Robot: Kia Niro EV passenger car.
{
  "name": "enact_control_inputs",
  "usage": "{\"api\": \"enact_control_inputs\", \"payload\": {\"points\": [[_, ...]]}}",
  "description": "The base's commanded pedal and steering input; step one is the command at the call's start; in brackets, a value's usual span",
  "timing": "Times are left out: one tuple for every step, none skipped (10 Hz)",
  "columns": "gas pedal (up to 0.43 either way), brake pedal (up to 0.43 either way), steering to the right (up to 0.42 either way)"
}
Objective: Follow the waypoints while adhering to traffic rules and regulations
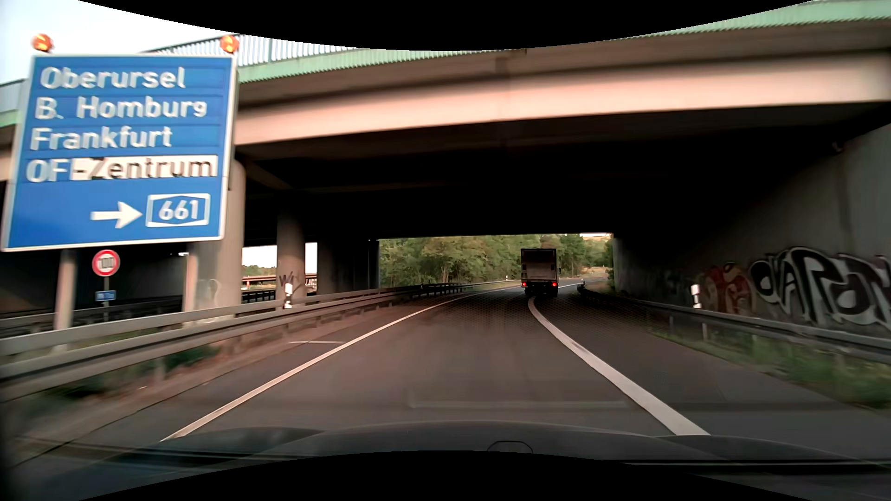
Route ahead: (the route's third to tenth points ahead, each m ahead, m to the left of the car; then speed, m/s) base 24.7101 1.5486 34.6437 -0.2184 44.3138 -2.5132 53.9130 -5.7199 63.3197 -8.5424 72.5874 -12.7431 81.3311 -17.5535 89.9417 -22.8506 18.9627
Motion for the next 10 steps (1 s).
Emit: {"api": "enact_control_inputs", "payload": {"points": [[0.0,0.0,0.025],[0.0,0.0,0.025],[0.0,0.0,0.026],[0.0,0.0,0.027],[0.0,0.0,0.028],[0.0,0.0,0.028],[0.0,0.0,0.031],[0.0,0.0,0.032],[0.0,0.0,0.032],[0.0,0.0,0.032]]}}
